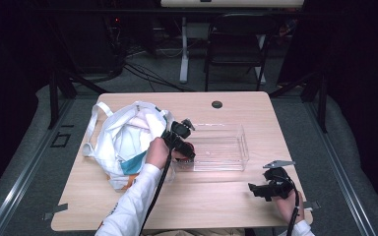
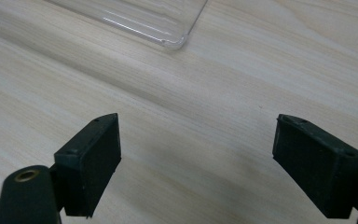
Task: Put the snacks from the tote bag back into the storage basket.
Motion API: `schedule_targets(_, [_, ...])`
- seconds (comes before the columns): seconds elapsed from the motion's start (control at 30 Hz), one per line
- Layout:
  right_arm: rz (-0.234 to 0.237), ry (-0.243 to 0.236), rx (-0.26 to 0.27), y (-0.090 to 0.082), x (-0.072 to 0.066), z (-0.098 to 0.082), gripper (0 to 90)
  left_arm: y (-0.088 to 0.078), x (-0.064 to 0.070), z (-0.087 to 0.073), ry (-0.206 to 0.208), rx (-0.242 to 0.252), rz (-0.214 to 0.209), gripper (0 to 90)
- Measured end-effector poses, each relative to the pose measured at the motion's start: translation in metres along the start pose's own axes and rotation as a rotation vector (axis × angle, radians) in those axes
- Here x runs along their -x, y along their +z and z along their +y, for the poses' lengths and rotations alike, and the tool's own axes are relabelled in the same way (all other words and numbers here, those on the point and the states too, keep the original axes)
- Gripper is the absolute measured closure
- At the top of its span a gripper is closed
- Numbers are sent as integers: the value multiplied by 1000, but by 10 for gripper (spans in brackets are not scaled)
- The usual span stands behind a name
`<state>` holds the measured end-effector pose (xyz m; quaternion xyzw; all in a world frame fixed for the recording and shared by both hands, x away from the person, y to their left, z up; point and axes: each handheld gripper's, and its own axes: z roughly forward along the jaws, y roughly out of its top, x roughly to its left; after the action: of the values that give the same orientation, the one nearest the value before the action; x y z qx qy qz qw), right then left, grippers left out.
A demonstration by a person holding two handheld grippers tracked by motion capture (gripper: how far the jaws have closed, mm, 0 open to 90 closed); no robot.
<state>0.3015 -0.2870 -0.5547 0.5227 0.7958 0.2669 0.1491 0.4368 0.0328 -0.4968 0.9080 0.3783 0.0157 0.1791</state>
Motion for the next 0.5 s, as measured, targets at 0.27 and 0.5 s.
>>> schedule_targets(0.27, [1,-5,0,1,1,0,148,0,-1,0,18,-5,-7,258])
schedule_targets(0.5, [7,-2,4,-1,2,-1,148,-5,3,2,20,17,-11,233])
